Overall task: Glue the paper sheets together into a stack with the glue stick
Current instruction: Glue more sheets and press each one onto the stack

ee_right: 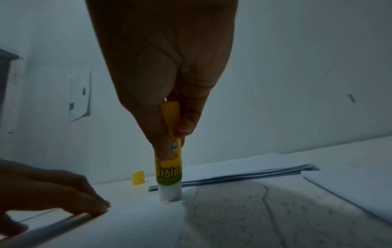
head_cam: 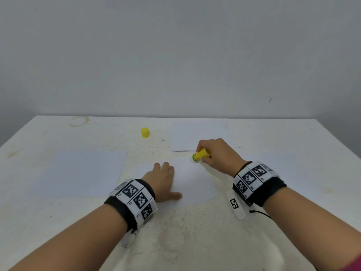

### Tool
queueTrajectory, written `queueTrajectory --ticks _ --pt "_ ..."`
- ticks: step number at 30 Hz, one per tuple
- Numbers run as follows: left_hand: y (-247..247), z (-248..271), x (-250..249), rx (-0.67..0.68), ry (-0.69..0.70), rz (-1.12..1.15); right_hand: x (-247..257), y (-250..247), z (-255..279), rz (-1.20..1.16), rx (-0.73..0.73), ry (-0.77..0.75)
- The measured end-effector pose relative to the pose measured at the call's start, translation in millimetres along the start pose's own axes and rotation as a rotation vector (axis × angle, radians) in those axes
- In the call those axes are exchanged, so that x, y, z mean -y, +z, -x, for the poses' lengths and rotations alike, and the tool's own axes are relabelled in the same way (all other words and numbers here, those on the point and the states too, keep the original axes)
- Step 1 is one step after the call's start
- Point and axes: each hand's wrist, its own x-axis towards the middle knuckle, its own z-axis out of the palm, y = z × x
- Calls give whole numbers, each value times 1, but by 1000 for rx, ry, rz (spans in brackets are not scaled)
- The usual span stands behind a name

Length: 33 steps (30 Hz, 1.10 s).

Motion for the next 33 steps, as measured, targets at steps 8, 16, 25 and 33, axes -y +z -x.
queueTrajectory --ticks 8,16,25,33 --pt "-1 -5 3 -36 46 -51 3 -15 32 126 160 -82" --pt "-10 -3 17 0 119 -179 2 -29 54 136 284 -39" --pt "-13 9 15 -13 141 -218 -25 -51 36 -511 40 241" --pt "-6 12 11 -22 252 -135 -30 -13 15 -849 -161 355"
